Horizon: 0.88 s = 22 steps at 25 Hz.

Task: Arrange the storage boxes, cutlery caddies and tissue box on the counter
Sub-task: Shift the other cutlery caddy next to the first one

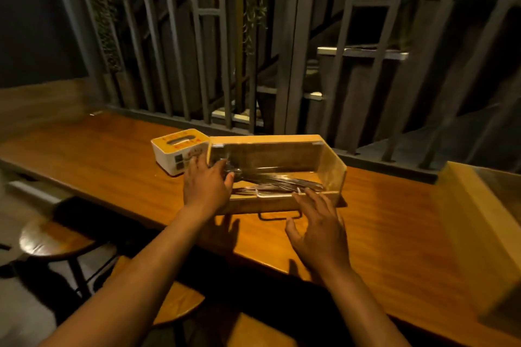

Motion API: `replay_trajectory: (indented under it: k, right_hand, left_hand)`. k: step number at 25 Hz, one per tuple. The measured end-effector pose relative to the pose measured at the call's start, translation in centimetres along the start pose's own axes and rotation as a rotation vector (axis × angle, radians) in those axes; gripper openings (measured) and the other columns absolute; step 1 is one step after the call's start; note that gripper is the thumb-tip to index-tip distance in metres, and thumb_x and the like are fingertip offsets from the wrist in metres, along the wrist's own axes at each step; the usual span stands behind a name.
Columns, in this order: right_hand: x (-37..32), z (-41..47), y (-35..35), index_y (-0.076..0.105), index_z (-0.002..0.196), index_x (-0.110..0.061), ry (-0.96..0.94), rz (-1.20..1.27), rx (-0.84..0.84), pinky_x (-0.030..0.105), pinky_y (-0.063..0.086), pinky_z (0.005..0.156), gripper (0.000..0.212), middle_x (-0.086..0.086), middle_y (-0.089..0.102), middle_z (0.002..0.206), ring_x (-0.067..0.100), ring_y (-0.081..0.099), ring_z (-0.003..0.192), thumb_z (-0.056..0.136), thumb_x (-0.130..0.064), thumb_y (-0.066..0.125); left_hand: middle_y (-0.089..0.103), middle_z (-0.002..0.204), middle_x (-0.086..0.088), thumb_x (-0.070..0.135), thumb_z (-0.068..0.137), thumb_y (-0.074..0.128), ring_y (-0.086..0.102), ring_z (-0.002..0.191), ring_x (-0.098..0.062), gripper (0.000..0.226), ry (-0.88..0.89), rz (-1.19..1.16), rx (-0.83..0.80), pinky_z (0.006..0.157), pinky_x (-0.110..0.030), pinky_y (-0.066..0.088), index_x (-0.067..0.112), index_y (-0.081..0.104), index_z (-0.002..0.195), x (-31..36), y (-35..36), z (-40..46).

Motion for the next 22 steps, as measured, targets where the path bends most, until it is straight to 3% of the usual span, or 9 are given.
replay_trajectory:
  k: [2,4,9,13,16,18,20,22]
  right_hand:
    - [-0.9,1.0,1.9,0.042,0.139,-0.039,0.024,-0.005,-0.03,0.048,0.032,0.113,0.057,-0.007,0.037,0.152,0.018,0.027,0.142,0.085,-0.042,0.06]
    - [-1.9,1.6,3.4,0.043,0.138,-0.039,0.016,-0.028,-0.048,0.049,0.033,0.112,0.057,-0.007,0.037,0.152,0.018,0.026,0.143,0.084,-0.041,0.061]
    - [-4.4,3.0,4.9,0.039,0.139,-0.042,-0.008,0.049,-0.032,0.048,0.038,0.109,0.067,-0.007,0.033,0.153,0.018,0.024,0.143,0.075,-0.042,0.06]
    - [-7.4,3.6,6.7,0.036,0.142,-0.042,-0.053,0.037,-0.073,0.052,0.027,0.115,0.074,-0.006,0.029,0.155,0.024,0.012,0.147,0.071,-0.057,0.054]
    - [-6.7,3.4,6.8,0.038,0.141,-0.042,-0.028,-0.036,-0.01,0.053,0.029,0.114,0.068,-0.007,0.033,0.154,0.028,0.011,0.148,0.079,-0.063,0.058]
    - [-6.3,3.4,6.5,0.041,0.14,-0.04,-0.061,-0.038,0.021,0.052,0.035,0.111,0.061,-0.007,0.038,0.152,0.029,0.016,0.147,0.084,-0.054,0.06]
    - [-6.1,3.5,6.3,0.042,0.139,-0.04,-0.067,-0.035,0.024,0.047,0.035,0.11,0.057,-0.008,0.038,0.151,0.028,0.017,0.147,0.086,-0.049,0.06]
    - [-5.8,3.3,5.9,0.043,0.139,-0.041,-0.061,-0.027,0.03,0.043,0.036,0.108,0.055,-0.009,0.038,0.151,0.025,0.017,0.147,0.087,-0.047,0.061]
  left_hand:
    - [0.039,0.15,-0.015,0.05,0.095,0.044,0.034,0.137,-0.037,0.049,-0.038,-0.051,-0.077,0.106,-0.053,0.038,0.031,0.046,0.14,-2.4,1.4,2.1]
    - [0.056,0.133,-0.014,0.047,0.099,0.039,0.052,0.12,-0.032,0.052,-0.042,-0.184,-0.163,0.087,-0.045,0.049,0.027,0.037,0.147,-2.7,2.4,2.3]
    - [0.068,0.1,-0.004,0.039,0.101,0.035,0.062,0.087,-0.022,0.044,0.008,-0.231,-0.087,0.066,-0.035,0.05,0.032,0.043,0.144,-1.1,0.0,-2.0]
    - [0.071,0.109,0.009,0.029,0.094,0.047,0.065,0.09,-0.017,0.032,0.057,-0.46,-0.072,0.072,-0.035,0.054,0.042,0.062,0.119,-2.2,-1.8,-3.8]
    - [0.055,0.136,0.002,0.035,0.097,0.05,0.05,0.123,-0.02,0.034,-0.074,-0.432,0.01,0.091,-0.04,0.051,0.036,0.053,0.13,-5.6,-0.9,-1.2]
    - [0.041,0.15,-0.001,0.048,0.095,0.048,0.036,0.138,-0.026,0.049,-0.088,-0.423,-0.088,0.1,-0.049,0.046,0.034,0.042,0.142,-6.5,1.4,0.5]
    - [0.04,0.152,-0.003,0.055,0.094,0.044,0.039,0.136,-0.027,0.057,-0.066,-0.521,-0.2,0.101,-0.051,0.046,0.035,0.034,0.147,-5.9,3.4,1.3]
    - [0.045,0.147,-0.005,0.056,0.094,0.045,0.047,0.129,-0.026,0.058,-0.066,-0.568,-0.196,0.098,-0.047,0.048,0.036,0.033,0.147,-5.3,4.2,1.2]
Point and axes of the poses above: each hand's wrist, its own z-axis towards the middle knuckle, its own y-axis out of the palm, x = y × z, the point moved 8 cm from there along z, towards the middle knuckle
